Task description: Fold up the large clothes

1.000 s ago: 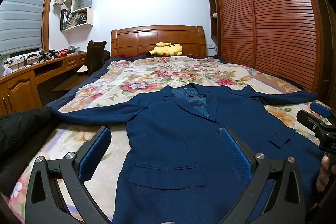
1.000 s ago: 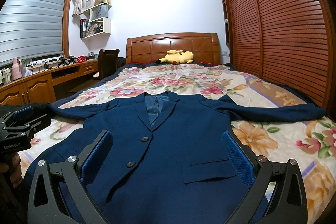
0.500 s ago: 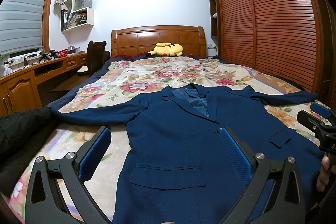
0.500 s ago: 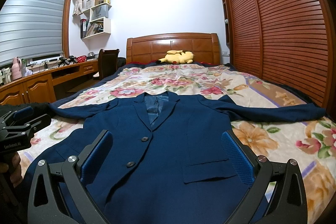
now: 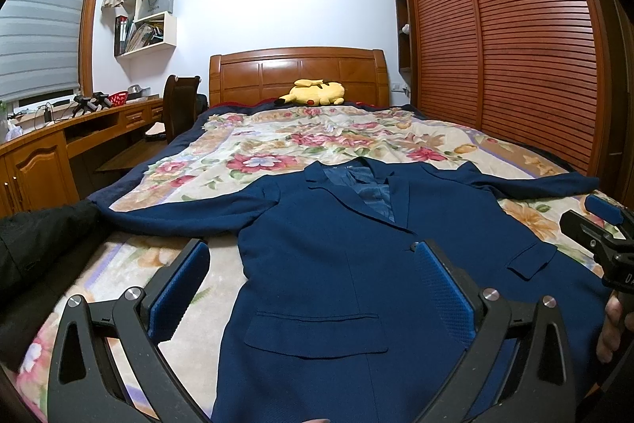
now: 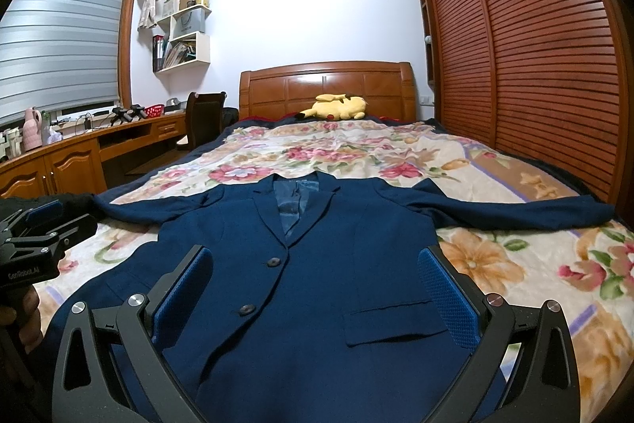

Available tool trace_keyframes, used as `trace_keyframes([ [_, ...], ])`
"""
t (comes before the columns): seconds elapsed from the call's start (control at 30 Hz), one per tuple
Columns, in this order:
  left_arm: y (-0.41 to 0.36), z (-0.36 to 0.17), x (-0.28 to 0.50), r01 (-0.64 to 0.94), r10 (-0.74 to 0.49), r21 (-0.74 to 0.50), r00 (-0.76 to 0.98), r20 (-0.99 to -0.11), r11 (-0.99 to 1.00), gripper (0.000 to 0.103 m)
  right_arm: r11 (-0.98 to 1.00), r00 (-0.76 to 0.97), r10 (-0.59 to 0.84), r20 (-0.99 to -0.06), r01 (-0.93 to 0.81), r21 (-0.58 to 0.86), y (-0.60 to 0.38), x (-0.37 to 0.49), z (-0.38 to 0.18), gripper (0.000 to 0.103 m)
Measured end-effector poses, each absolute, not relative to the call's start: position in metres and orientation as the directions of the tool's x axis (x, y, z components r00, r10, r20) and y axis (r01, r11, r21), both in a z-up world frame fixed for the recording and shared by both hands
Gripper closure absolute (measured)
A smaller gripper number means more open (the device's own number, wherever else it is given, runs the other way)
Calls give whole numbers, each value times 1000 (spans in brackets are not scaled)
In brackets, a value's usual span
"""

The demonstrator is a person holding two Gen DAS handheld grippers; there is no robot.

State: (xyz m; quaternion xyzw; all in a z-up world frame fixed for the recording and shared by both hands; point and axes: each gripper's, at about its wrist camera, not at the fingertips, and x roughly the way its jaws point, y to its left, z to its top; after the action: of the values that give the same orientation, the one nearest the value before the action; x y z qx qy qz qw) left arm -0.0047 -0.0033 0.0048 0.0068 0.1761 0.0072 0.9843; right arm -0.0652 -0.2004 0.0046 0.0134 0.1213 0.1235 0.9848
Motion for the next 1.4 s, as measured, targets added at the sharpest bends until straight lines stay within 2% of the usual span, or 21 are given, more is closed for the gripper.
trace_keyframes([
  [0.3,4,6,-8,-7,12,15,926,-376,1000,0,965,932,261,-252,-258,43,-198,-64,4,0],
  [0.83,62,2,-8,-34,38,18,899,-436,999,0,927,884,365,-292,-374,27,-182,-47,15,0],
  [1.4,128,5,23,-111,124,54,871,-475,992,2,891,851,429,-303,-455,-16,-143,3,28,1],
])
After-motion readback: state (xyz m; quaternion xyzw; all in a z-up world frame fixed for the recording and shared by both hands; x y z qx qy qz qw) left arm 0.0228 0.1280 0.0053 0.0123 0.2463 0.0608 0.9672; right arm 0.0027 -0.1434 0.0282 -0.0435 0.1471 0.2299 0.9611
